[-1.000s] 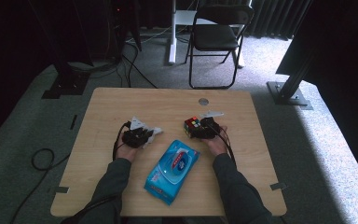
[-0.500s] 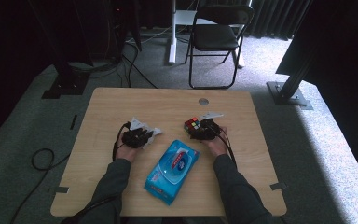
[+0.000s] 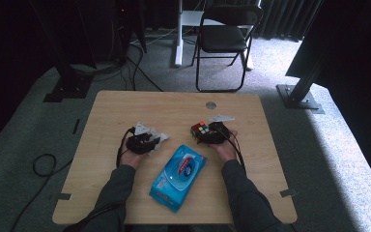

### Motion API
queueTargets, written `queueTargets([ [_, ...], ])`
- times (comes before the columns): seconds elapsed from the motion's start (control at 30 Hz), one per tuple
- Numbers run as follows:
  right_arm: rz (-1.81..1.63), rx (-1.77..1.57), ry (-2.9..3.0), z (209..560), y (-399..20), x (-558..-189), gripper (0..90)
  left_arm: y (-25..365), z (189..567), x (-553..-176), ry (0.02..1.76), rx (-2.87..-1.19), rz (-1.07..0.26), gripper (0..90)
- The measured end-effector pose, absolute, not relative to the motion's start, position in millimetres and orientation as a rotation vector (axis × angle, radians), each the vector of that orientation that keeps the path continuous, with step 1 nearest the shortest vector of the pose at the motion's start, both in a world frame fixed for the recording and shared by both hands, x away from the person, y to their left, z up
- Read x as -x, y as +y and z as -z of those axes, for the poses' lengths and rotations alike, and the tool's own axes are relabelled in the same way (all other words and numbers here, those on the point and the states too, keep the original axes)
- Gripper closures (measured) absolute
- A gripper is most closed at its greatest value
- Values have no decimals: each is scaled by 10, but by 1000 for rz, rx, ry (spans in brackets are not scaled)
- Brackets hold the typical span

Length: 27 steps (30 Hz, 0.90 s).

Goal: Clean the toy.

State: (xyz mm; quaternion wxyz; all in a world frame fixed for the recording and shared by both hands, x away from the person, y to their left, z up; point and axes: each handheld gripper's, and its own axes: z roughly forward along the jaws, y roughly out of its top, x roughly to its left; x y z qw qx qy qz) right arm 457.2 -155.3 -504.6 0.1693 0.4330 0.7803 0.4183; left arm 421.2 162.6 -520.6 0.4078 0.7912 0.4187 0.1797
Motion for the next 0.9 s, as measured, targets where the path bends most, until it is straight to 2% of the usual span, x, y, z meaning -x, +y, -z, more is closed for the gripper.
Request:
queueTargets([
  [0.3, -1219, -1239, 2178, 5010, -1628, -4552, 260, 1666, 5193, -4195, 1071, -1995, -468, 586],
  [0.73, -1256, -1282, 2134, 4990, -1781, -4541, 260, 1788, 5132, -4094, 1081, -1947, -445, 416],
  [0.9, -1269, -1288, 2117, 4969, -1812, -4541, 262, 1841, 5097, -4063, 1079, -1929, -448, 390],
])
